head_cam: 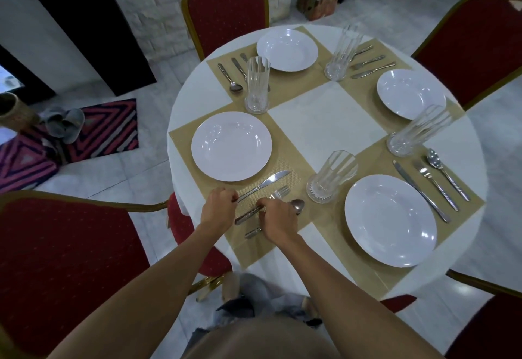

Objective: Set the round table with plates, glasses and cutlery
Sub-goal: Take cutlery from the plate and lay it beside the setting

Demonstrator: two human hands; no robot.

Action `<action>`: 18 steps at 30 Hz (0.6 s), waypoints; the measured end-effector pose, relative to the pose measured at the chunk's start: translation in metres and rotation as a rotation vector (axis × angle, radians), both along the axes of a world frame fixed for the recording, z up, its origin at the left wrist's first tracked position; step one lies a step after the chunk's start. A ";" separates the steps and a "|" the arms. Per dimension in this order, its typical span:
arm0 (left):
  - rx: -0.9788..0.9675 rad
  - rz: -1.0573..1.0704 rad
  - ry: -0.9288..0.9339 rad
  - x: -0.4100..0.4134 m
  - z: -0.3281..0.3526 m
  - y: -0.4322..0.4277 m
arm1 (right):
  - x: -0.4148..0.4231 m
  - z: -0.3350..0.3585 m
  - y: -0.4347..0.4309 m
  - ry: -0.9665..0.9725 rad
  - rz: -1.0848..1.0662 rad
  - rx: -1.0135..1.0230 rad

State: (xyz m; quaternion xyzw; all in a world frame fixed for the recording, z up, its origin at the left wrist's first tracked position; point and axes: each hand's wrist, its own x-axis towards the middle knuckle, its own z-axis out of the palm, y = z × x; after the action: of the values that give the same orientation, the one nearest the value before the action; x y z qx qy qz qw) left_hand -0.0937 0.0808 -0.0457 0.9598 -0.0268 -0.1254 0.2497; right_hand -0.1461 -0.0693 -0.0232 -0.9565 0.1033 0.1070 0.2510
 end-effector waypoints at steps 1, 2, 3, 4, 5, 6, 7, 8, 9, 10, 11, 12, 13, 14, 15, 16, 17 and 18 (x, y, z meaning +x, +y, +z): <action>0.003 -0.005 -0.002 0.000 -0.001 0.001 | -0.001 -0.001 0.000 -0.002 -0.004 -0.004; 0.005 -0.007 -0.003 0.000 -0.002 0.002 | -0.002 -0.001 0.000 -0.005 -0.004 -0.008; 0.005 -0.008 -0.003 0.000 -0.002 0.004 | -0.002 -0.002 -0.001 -0.010 -0.002 -0.011; 0.003 -0.009 -0.003 0.001 -0.002 0.004 | -0.002 -0.003 -0.001 -0.009 0.001 -0.011; 0.001 -0.012 -0.006 0.001 -0.002 0.004 | -0.002 -0.003 -0.001 -0.005 0.001 -0.011; 0.002 -0.016 -0.010 0.001 -0.001 0.004 | -0.001 -0.003 -0.001 -0.001 0.000 -0.013; 0.004 -0.018 -0.014 0.002 -0.001 0.004 | 0.000 -0.003 0.000 0.005 -0.001 -0.016; 0.005 -0.018 -0.015 0.002 -0.001 0.005 | 0.001 -0.003 0.000 0.008 -0.004 -0.016; 0.006 -0.016 -0.013 0.002 -0.001 0.005 | 0.002 -0.003 0.000 0.007 -0.004 -0.017; 0.012 -0.015 -0.011 0.002 -0.001 0.005 | 0.002 -0.003 0.000 0.001 -0.005 -0.019; 0.019 -0.015 -0.011 0.003 -0.002 0.005 | 0.003 -0.002 0.001 -0.006 -0.005 -0.020; 0.024 -0.016 -0.015 0.003 -0.001 0.004 | 0.003 -0.002 0.001 -0.013 -0.002 -0.019; 0.024 -0.018 -0.021 0.003 -0.001 0.004 | 0.004 -0.002 0.000 -0.023 0.002 -0.020; 0.021 -0.019 -0.026 0.003 0.000 0.003 | 0.004 -0.003 0.000 -0.035 0.006 -0.021; 0.012 -0.021 -0.028 0.002 0.001 0.002 | 0.004 -0.003 0.000 -0.048 0.011 -0.022; 0.002 -0.031 -0.027 0.001 0.002 0.001 | 0.005 -0.003 0.000 -0.060 0.016 -0.025; -0.010 -0.051 -0.026 -0.001 0.003 0.000 | 0.005 -0.002 0.000 -0.066 0.022 -0.029; -0.022 -0.076 -0.016 -0.004 0.004 -0.002 | 0.005 -0.002 0.000 -0.065 0.025 -0.037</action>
State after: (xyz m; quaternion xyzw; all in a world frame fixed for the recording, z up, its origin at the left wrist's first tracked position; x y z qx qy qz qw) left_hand -0.0980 0.0787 -0.0417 0.9563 -0.0667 -0.1267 0.2549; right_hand -0.1409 -0.0692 -0.0255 -0.9651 0.0851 0.0770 0.2352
